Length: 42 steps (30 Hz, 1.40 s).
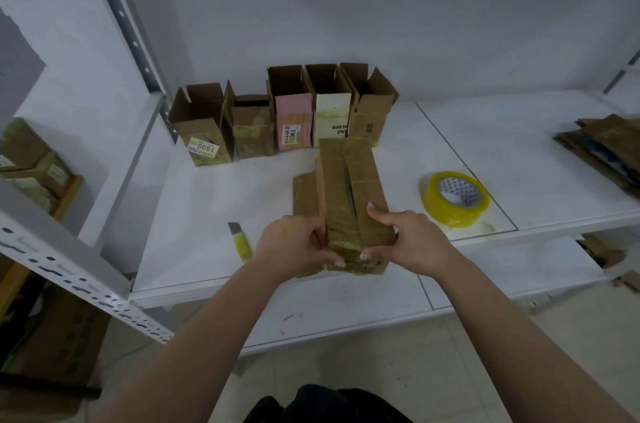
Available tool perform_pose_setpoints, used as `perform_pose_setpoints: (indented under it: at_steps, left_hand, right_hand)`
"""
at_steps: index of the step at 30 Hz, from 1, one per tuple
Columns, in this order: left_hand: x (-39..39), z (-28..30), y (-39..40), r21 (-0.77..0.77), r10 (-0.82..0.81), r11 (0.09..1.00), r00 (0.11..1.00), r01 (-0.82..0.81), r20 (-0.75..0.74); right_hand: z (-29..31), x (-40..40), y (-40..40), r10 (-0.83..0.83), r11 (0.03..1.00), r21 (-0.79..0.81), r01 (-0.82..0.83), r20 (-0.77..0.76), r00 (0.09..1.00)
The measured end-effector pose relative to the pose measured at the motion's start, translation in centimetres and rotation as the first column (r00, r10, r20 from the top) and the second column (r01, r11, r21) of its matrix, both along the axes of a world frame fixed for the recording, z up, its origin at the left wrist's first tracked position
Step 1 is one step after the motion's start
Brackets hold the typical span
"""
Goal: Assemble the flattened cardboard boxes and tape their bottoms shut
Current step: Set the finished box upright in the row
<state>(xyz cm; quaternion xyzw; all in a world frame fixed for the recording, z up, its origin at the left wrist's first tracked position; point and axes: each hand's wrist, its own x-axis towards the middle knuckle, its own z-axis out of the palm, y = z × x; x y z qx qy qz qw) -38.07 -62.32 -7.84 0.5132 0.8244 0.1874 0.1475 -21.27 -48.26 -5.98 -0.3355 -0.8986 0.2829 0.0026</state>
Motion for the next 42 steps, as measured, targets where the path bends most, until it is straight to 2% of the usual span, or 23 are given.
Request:
perform_pose_setpoints:
  at_steps: [6,12,14,17,20,23,26,27,29,31,33,35,37,42]
  left_hand:
    - [0.7,-1.3,-0.2,0.061,0.038,0.998,0.995,-0.032,-0.096]
    - [1.1,-2.2,-0.5,0.087,0.026,0.996,0.994,-0.017,-0.103]
    - [1.3,-2.3,-0.4,0.061,0.029,0.998,0.990,-0.021,-0.140]
    - [1.1,-1.9,-0.3,-0.060,-0.002,0.998,0.974,-0.012,-0.227]
    - [0.6,-0.2,-0.3,-0.126,0.017,0.991,0.981,-0.042,-0.195]
    - [0.8,1.7,0.1,-0.030,0.067,0.997,0.975,-0.074,-0.210]
    - [2.0,2.3,1.2,0.187,-0.132,0.969,0.977,0.163,-0.168]
    - [2.4,2.1,1.7,0.210,-0.219,0.946,0.965,0.247,-0.146]
    - [3.2,1.2,2.4,0.107,-0.325,0.935,0.936,0.339,-0.133]
    - [3.3,-0.1,2.6,-0.072,-0.346,0.938,0.907,0.339,-0.240]
    - [3.2,-0.7,2.7,-0.137,-0.353,0.935,0.881,0.326,-0.315]
    - [3.2,-0.5,2.9,-0.151,-0.358,0.933,0.881,0.326,-0.309]
    - [3.3,-0.4,3.0,-0.160,-0.350,0.935,0.888,0.315,-0.298]
    - [3.4,-0.5,3.0,-0.142,-0.336,0.941,0.898,0.308,-0.284]
  right_hand:
    - [-0.1,0.1,-0.1,0.001,1.000,-0.004,-0.001,-0.016,1.000]
    - [-0.3,0.3,-0.2,-0.012,1.000,-0.018,0.012,-0.037,0.999]
    - [-0.4,0.3,-0.2,-0.016,1.000,-0.013,0.016,-0.042,0.999]
    - [-0.3,0.3,-0.3,-0.014,1.000,0.002,0.014,-0.034,0.999]
    - [-0.8,0.6,-0.3,-0.031,0.999,-0.029,0.029,-0.071,0.997]
    - [-1.1,0.7,-0.5,-0.023,1.000,-0.018,0.022,-0.084,0.996]
    - [-0.9,0.7,-0.6,-0.004,0.999,0.037,0.006,-0.068,0.998]
    - [-1.0,0.8,-0.5,0.008,0.999,0.051,-0.004,-0.079,0.997]
    - [-1.4,1.5,-0.1,0.041,0.999,0.004,-0.041,-0.149,0.988]
    - [-1.9,2.6,0.3,0.005,0.984,-0.171,-0.045,-0.231,0.973]
    - [-2.4,3.7,0.3,-0.087,0.972,-0.232,0.040,-0.198,0.976]
    - [-2.8,4.3,0.4,-0.129,0.989,-0.094,0.119,-0.120,0.984]
    - [-3.0,4.5,0.2,-0.105,0.992,0.065,0.109,-0.071,0.992]
    - [-2.7,4.4,-0.9,-0.044,0.976,0.211,0.057,-0.068,0.997]
